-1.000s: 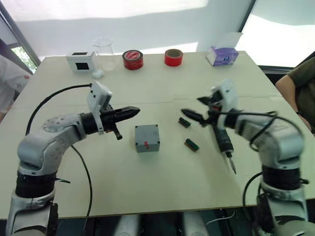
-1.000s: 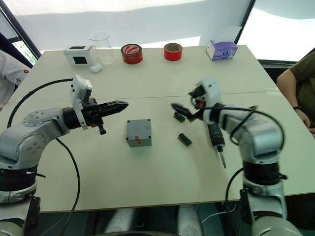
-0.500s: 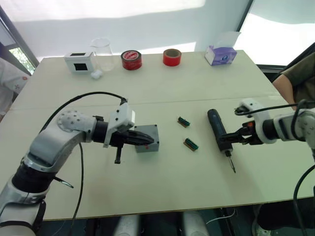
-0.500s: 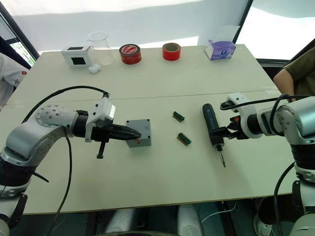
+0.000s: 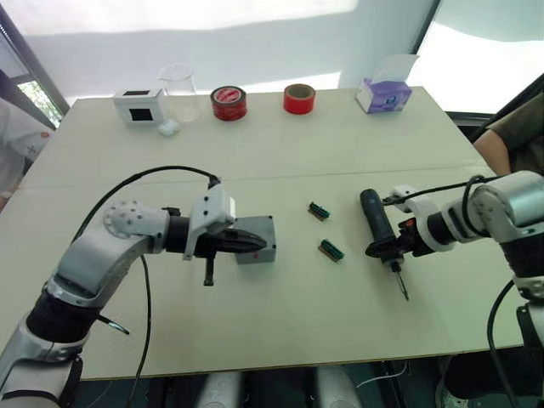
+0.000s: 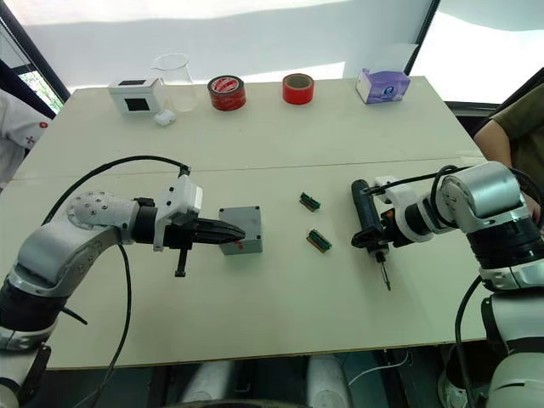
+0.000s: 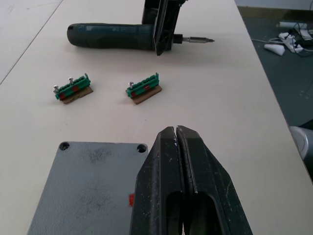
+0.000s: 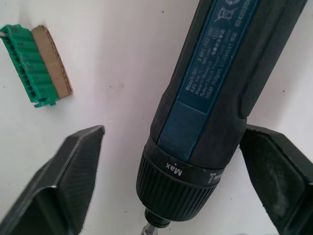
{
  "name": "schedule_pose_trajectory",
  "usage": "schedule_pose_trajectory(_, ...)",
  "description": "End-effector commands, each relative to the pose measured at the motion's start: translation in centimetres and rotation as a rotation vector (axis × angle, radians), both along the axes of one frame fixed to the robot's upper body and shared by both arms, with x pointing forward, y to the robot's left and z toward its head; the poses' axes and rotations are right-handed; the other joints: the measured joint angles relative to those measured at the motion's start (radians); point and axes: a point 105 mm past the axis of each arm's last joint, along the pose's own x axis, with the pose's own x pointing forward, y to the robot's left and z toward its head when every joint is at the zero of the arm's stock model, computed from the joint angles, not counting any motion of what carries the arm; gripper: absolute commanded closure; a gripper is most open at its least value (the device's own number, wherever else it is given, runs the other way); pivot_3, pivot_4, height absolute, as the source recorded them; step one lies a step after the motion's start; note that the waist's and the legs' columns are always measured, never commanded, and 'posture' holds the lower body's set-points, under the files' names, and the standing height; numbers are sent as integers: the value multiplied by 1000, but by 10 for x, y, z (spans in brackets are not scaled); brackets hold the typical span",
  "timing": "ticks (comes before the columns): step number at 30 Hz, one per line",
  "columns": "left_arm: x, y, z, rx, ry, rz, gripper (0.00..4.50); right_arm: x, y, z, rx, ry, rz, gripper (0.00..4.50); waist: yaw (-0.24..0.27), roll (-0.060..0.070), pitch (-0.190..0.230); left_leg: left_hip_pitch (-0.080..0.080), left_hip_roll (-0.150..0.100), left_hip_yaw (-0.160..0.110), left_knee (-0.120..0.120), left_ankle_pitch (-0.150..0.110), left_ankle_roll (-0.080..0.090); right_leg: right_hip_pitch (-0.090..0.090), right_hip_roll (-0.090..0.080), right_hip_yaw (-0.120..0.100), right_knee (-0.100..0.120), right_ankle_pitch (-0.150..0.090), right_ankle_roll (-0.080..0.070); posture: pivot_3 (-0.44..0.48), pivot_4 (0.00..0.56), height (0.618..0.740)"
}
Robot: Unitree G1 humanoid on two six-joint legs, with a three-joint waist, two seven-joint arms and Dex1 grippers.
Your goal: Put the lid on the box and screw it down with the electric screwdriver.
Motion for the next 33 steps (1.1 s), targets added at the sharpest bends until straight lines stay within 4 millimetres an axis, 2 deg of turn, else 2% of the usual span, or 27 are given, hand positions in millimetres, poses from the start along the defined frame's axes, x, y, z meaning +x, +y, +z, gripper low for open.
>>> schedule_pose_trajectory(1, -1, 0, 9, -28, -46, 22, 4500, 4, -2, -1, -45, -2, 7, 1612, 0, 0, 0, 0, 0, 0, 0, 0, 0, 0, 0, 0, 0, 0, 0, 0, 150, 740)
schedule_pose_trajectory(4, 0, 0, 8, -34, -45, 33, 4500, 7, -3, -1, -54, -3, 4, 2700, 1, 0, 0, 0, 0, 0, 0, 0, 0, 0, 0, 0, 0, 0, 0, 0, 150, 740)
schedule_pose_trajectory(9, 8, 8, 7, -40, -46, 93, 4500, 13, -3, -2, -61, -10, -10, 2736, -1, -1, 0, 0, 0, 0, 0, 0, 0, 1, 0, 0, 0, 0, 0, 0, 150, 740)
schedule_pose_trajectory(11, 13, 15, 7, -32, -45, 122, 4500, 20, -7, 6, -49, -49, -38, 2736, -2, -1, -1, 1, 0, 0, 0, 0, 0, 1, 0, 0, 0, 0, 0, 0, 150, 740)
schedule_pose_trajectory(13, 19, 26, 7, -22, -43, 160, 4500, 34, -12, 24, -66, -158, -37, 2736, -2, -1, -1, 1, 0, 0, 1, 0, 0, 1, 0, 0, 1, 0, 0, 0, 150, 740)
schedule_pose_trajectory(15, 30, 40, 10, -19, -40, 220, 4500, 52, -9, 60, -37, -345, -5, 2736, -2, 1, 0, 1, 0, 0, 1, 0, 0, 0, 0, 0, 1, 0, 1, 0, 150, 740)
schedule_pose_trajectory(17, 36, 52, 14, -27, -34, 259, 4500, 62, 12, 98, 108, -531, 58, 2736, -2, 5, 5, 0, -1, 1, 1, 0, 0, -1, 0, 0, 1, 1, 1, 0, 150, 740)
schedule_pose_trajectory(19, 38, 58, 19, -37, -27, 275, 4500, 61, 34, 138, 193, -846, 222, 2736, -5, 6, 7, -3, -1, 2, 0, 0, -1, -6, 0, 1, 3, 1, 1, 0, 150, 740)
schedule_pose_trajectory(21, 39, 60, 22, -40, -23, 280, 4500, 48, 49, 161, 254, -1066, 328, 2736, -4, 5, 7, -9, 1, 1, 0, 2, -3, -13, 1, 1, 4, 1, 1, 0, 150, 740)
schedule_pose_trajectory(23, 39, 60, 23, -40, -14, 276, 4500, 39, 61, 172, 359, -1188, 325, 2736, -2, 5, 6, -15, 1, 1, -1, 7, -11, -19, 2, 0, 4, 1, 1, 0, 150, 740)
schedule_pose_trajectory(25, 37, 57, 23, -36, 4, 267, 4500, 28, 80, 174, 533, -1279, 260, 2736, -2, 4, 6, -17, 1, 0, 0, 7, -12, -18, 2, 0, 5, 1, 1, 0, 150, 740)
schedule_pose_trajectory(26, 37, 51, 22, -36, 16, 259, 4500, 14, 100, 168, 705, -1275, 279, 2736, -2, 4, 6, -17, 1, -1, 0, 7, -12, -18, 2, 0, 5, 1, 1, 0, 150, 740)
schedule_pose_trajectory(27, 37, 47, 22, -35, 23, 252, 4500, 4, 117, 161, 797, -1269, 287, 2736, -2, 3, 6, -17, 1, -1, 1, 7, -12, -18, 1, 0, 5, 1, 1, 0, 150, 740)
schedule_pose_trajectory(29, 39, 43, 22, -36, 27, 256, 4500, -8, 139, 152, 897, -1259, 302, 2736, 1, 4, 6, -16, 0, -1, 2, 7, -12, -17, 1, 0, 5, 1, 2, 0, 150, 740)
schedule_pose_trajectory(33, 43, 39, 21, -21, 26, 252, 4500, -14, 165, 147, 958, -1280, 304, 2736, 1, 4, 6, -16, -1, -1, 3, 7, -12, -17, 1, 0, 6, 2, 2, 0, 150, 740)
